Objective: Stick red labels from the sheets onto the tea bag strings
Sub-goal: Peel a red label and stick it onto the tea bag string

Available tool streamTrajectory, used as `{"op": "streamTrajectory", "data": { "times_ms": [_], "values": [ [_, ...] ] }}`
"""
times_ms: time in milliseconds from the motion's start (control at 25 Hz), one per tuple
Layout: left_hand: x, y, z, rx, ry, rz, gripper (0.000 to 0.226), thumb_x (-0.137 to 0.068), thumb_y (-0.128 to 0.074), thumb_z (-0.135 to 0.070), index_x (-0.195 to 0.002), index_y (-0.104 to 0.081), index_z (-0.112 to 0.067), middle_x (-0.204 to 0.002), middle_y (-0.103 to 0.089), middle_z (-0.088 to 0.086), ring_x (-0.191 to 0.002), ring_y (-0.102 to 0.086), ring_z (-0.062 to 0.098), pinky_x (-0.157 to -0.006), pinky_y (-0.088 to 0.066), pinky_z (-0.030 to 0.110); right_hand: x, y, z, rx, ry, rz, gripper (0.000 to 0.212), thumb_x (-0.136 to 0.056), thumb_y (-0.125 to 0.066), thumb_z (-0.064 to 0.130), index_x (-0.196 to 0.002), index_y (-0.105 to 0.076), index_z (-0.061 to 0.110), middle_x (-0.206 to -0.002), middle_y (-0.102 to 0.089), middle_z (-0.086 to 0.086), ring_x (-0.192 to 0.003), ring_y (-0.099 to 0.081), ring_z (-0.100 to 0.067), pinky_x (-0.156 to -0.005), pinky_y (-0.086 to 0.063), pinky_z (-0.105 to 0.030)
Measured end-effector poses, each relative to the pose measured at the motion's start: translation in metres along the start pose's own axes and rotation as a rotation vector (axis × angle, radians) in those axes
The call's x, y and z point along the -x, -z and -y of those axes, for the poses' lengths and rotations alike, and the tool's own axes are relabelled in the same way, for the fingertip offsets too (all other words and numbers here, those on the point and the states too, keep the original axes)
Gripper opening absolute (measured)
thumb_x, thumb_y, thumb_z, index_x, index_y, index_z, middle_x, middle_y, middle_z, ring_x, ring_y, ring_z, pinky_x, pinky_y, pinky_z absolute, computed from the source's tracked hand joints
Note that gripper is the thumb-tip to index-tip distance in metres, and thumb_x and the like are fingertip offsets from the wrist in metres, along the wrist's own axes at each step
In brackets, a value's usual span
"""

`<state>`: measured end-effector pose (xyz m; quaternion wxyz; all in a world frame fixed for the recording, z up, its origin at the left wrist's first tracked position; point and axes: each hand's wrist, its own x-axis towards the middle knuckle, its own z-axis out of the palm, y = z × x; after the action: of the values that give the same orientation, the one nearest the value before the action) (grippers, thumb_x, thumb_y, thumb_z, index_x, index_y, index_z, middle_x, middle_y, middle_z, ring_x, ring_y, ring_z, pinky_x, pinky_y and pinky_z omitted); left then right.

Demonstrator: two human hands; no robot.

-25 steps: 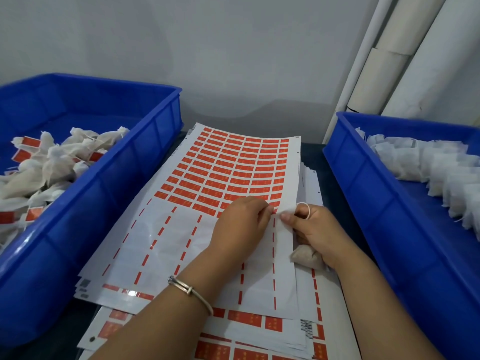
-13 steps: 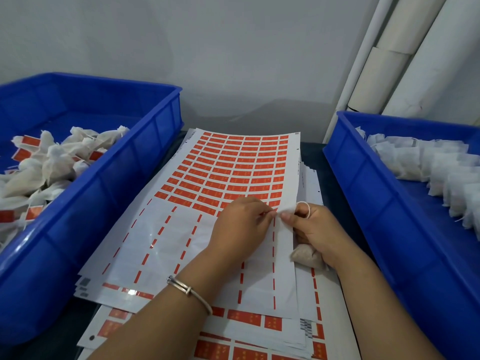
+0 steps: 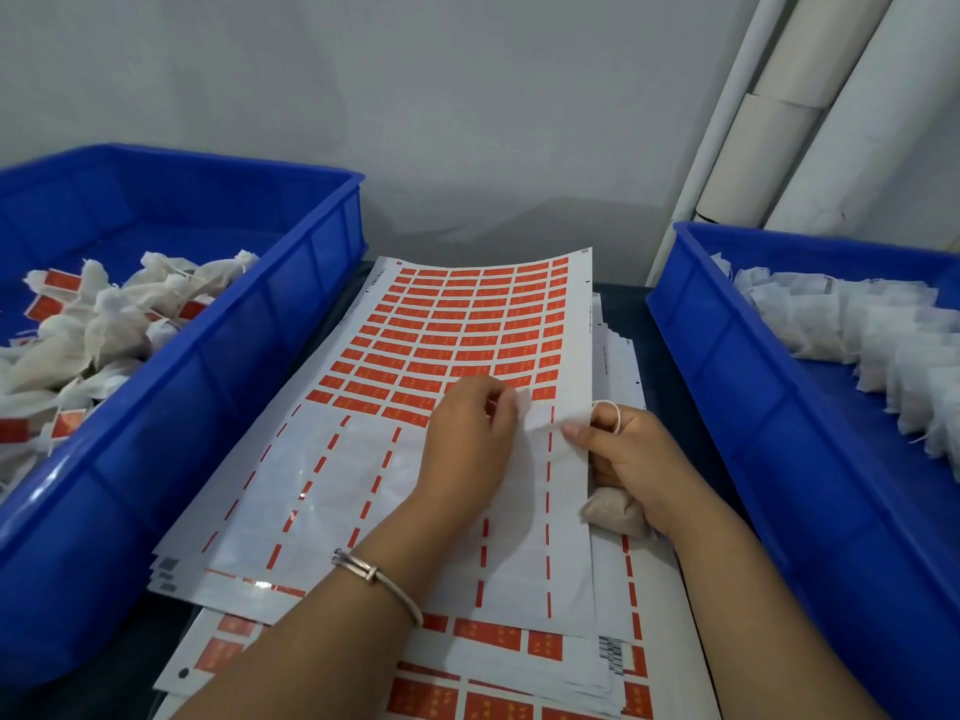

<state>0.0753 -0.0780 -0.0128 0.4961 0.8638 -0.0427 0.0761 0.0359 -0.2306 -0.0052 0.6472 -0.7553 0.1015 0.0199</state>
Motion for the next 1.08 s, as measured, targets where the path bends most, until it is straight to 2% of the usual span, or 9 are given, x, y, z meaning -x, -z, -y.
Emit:
{"op": "streamTrajectory", "data": {
  "times_ms": [120,200,280,360,560,720,800,960,1080],
  "values": [
    [-0.005,0.004,-0.002,0.159,0.266,-0.038,0.019,-0.094,-0.051,-0.032,-0.076,-0.048,-0.036,-0.077,-0.051,-0.022,-0.068,-0.056,0.006,-0.051,-0.036,0.01,0.0,-0.001,0.002,0.02,-0.025,-0.013,0.008,-0.088,-0.062,0.027,-0.094,-0.067,0.024,-0.087,-0.074,0.013,-0.078,-0.072,-0.01,-0.064,-0.058,-0.027],
    [-0.005,0.005,-0.003,0.233,0.37,-0.032,0.015,-0.095,-0.049,-0.032,-0.081,-0.049,-0.035,-0.077,-0.049,-0.021,-0.067,-0.055,0.005,-0.049,-0.036,0.012,0.001,-0.002,0.005,0.029,-0.045,-0.077,0.014,-0.091,-0.059,0.031,-0.083,-0.065,0.021,-0.067,-0.071,0.015,-0.056,-0.067,-0.004,-0.048,-0.05,-0.016],
    [-0.005,0.006,-0.003,0.304,0.442,-0.043,0.012,-0.096,-0.047,-0.031,-0.085,-0.05,-0.034,-0.079,-0.048,-0.017,-0.068,-0.054,0.006,-0.049,-0.036,0.014,-0.002,-0.001,0.007,0.022,-0.075,-0.173,0.03,-0.095,-0.052,0.033,-0.069,-0.058,0.019,-0.045,-0.057,0.012,-0.032,-0.047,-0.002,-0.036,-0.036,-0.013],
    [-0.006,0.006,-0.004,0.366,0.498,-0.063,0.009,-0.097,-0.045,-0.03,-0.091,-0.051,-0.033,-0.086,-0.049,-0.013,-0.07,-0.053,0.008,-0.055,-0.039,0.014,-0.004,0.001,0.008,0.021,-0.096,-0.25,0.037,-0.098,-0.047,0.031,-0.064,-0.054,0.017,-0.039,-0.047,0.009,-0.029,-0.035,-0.003,-0.034,-0.03,-0.015],
    [-0.007,0.009,-0.007,0.478,0.585,-0.099,0.01,-0.098,-0.045,-0.026,-0.104,-0.052,-0.028,-0.09,-0.049,-0.011,-0.072,-0.049,0.01,-0.075,-0.037,0.025,0.001,0.003,0.012,0.294,0.059,-0.259,0.023,-0.096,-0.049,0.028,-0.079,-0.065,0.028,-0.046,-0.053,0.016,-0.047,-0.047,-0.005,-0.039,-0.036,-0.01],
    [-0.011,0.013,-0.002,0.524,0.625,-0.113,0.009,-0.097,-0.048,-0.026,-0.103,-0.053,-0.028,-0.094,-0.053,-0.008,-0.083,-0.053,0.013,-0.082,-0.044,0.029,0.014,0.013,0.027,0.372,0.16,-0.271,0.018,-0.09,-0.06,0.023,-0.077,-0.069,0.034,-0.068,-0.065,0.023,-0.075,-0.06,0.002,-0.064,-0.039,-0.01],
    [-0.013,0.014,0.001,0.468,0.592,-0.111,0.007,-0.097,-0.048,-0.026,-0.102,-0.053,-0.028,-0.097,-0.053,-0.006,-0.079,-0.054,0.013,-0.075,-0.044,0.028,0.023,0.021,0.036,0.419,0.166,-0.272,0.017,-0.09,-0.061,0.02,-0.088,-0.071,0.034,-0.074,-0.067,0.021,-0.081,-0.058,0.006,-0.074,-0.04,-0.012],
    [-0.011,0.015,0.0,0.503,0.555,-0.122,0.012,-0.096,-0.048,-0.028,-0.1,-0.06,-0.024,-0.085,-0.061,-0.009,-0.072,-0.059,0.01,-0.055,-0.041,0.017,0.044,0.028,0.055,0.528,0.191,-0.2,0.027,-0.093,-0.056,0.014,-0.099,-0.067,0.038,-0.082,-0.066,0.025,-0.08,-0.055,0.011,-0.061,-0.038,-0.004],
    [-0.009,0.018,-0.005,0.559,0.518,-0.106,0.012,-0.095,-0.052,-0.026,-0.095,-0.063,-0.022,-0.082,-0.068,-0.009,-0.07,-0.066,0.007,-0.051,-0.044,0.013,0.064,0.028,0.073,0.573,0.267,-0.22,0.024,-0.085,-0.066,0.02,-0.097,-0.068,0.041,-0.085,-0.062,0.03,-0.081,-0.055,0.012,-0.063,-0.036,-0.004]
  ]
}}
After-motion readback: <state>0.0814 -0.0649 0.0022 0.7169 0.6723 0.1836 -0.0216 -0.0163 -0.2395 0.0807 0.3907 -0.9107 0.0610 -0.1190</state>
